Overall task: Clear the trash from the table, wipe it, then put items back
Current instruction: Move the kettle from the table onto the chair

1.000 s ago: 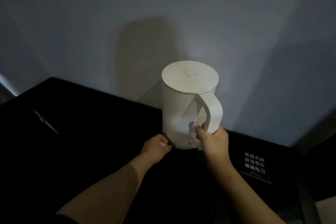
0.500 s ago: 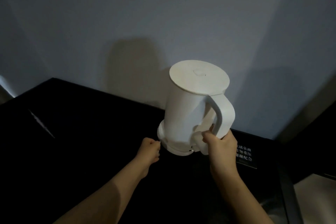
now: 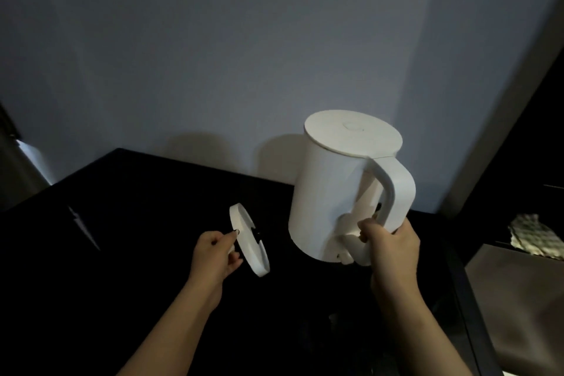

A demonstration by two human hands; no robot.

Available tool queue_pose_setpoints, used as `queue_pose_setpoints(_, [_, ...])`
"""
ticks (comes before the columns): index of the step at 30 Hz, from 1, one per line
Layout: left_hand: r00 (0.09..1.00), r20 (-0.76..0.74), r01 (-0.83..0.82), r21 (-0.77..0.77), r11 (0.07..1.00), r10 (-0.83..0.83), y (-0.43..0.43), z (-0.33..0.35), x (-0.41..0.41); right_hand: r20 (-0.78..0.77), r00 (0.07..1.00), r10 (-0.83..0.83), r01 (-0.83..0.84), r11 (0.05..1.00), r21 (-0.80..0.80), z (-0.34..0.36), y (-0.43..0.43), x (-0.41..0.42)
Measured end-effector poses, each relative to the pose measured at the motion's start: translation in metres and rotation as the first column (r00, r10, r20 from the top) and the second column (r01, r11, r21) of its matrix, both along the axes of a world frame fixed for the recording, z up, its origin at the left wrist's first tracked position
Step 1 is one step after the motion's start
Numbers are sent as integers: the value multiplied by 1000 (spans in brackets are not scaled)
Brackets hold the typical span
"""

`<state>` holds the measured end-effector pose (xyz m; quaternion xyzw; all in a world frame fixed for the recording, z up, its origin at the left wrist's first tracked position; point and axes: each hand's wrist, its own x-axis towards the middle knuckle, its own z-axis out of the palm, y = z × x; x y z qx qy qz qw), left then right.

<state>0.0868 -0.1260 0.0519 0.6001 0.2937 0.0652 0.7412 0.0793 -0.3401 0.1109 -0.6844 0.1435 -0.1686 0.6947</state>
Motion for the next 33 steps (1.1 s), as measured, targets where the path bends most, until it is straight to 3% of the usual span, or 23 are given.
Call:
queue_pose_setpoints(5, [998,55,49,-133,990,-42,8,16,-63,-3,999,-50,50,999,-7,-1,4,-66])
queue_pose_setpoints(17, [964,97,262,-233,936,-246,-53,39,-140,6,971,-238,238,971,-10,4,-45,-190])
queue_pose_setpoints(24, [907,116,420,-242,875,-404,-137,42,-164,6,918,-396,396,918,-2,1,-121,-247])
queue_pose_setpoints(33, [838,137,544,-284,790,-528,-304,37,-231,-40,818,-573,574,819,7,-5,-272,-343])
